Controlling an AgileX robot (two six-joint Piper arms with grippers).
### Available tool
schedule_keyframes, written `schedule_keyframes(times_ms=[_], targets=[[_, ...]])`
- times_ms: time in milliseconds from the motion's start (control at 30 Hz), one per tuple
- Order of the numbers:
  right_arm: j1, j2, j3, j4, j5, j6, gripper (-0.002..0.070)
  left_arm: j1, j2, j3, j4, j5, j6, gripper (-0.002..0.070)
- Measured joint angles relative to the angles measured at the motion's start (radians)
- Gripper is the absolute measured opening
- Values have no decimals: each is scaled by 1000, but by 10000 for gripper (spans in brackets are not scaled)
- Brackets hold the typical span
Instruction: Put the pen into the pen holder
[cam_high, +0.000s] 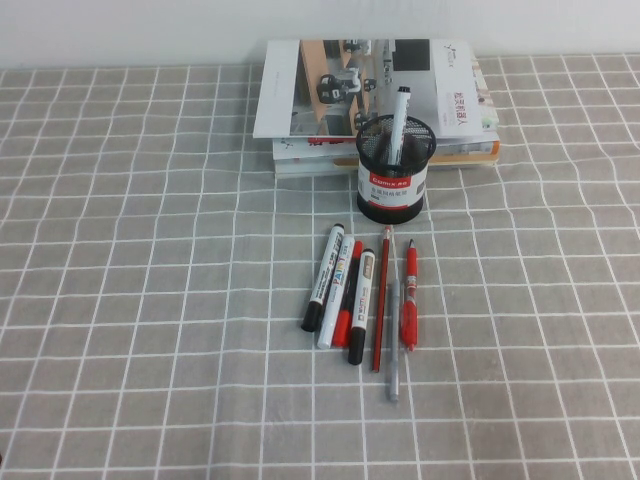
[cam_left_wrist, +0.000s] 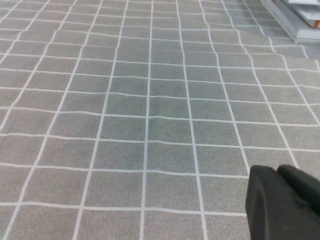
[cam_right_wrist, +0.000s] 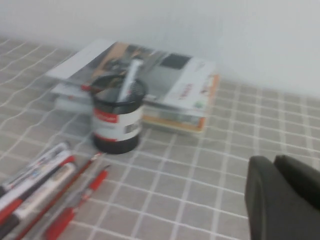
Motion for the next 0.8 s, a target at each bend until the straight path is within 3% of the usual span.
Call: schedule_keyframes(times_ms=[267, 433, 600, 800], targets=[[-192, -248, 244, 35, -104, 0, -12, 0, 0, 0, 0, 0, 0, -3], [-201, -300, 350, 110, -104, -19, -12, 0, 0, 0, 0, 0, 0, -3], [-210, -406, 401, 277, 17, -196, -12, 0, 0, 0, 0, 0, 0, -3], [-235, -514, 408, 256, 153, -167, -12, 0, 0, 0, 0, 0, 0, -3]])
